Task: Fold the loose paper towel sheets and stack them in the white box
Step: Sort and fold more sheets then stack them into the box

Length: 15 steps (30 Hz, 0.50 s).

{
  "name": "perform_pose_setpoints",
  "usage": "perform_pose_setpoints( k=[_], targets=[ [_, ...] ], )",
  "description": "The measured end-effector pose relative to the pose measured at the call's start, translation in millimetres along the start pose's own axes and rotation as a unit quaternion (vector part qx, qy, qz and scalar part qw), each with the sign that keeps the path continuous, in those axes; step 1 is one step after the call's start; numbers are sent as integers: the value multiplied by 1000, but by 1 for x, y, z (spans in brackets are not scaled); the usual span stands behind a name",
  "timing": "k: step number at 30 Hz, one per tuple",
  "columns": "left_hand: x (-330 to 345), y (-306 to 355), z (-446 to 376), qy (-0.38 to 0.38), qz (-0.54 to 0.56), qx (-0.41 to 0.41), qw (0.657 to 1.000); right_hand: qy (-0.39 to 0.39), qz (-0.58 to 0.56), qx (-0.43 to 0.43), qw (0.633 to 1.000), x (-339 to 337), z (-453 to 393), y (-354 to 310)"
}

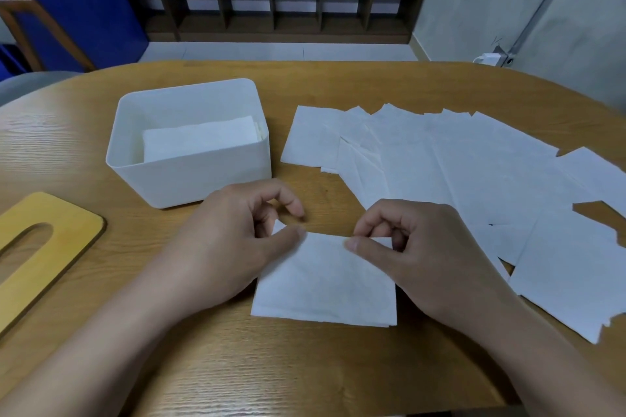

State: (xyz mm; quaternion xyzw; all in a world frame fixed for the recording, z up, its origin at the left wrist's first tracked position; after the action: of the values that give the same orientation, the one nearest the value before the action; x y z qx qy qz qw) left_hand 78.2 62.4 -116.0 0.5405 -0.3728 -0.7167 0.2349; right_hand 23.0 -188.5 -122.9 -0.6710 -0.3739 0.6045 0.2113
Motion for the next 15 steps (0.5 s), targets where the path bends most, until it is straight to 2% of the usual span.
perform_pose_setpoints(
  k=[6, 9, 15],
  targets=[
    [2, -3, 2, 3, -136, 9, 991, -24, 81, -22, 996, 6, 2, 2],
    [4, 1, 0, 26, -147, 45, 988, -11, 108, -38, 993, 4, 2, 4],
    [26, 10, -16, 91, -146, 112, 979, 12, 84, -36, 996, 12, 1, 7]
  ],
)
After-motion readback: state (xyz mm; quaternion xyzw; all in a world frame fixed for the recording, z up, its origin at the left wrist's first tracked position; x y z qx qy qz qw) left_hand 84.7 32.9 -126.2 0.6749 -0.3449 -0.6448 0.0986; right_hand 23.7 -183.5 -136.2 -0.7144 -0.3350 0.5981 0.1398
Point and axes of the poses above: each hand's wrist, its own z-axis away from the middle knuckle, its own x-axis out of the palm, y = z × x, the point moved 3 cm from there along -z, towards the middle knuckle, and after that the axes turned 10 degrees about -x, right-handed, at the moved point
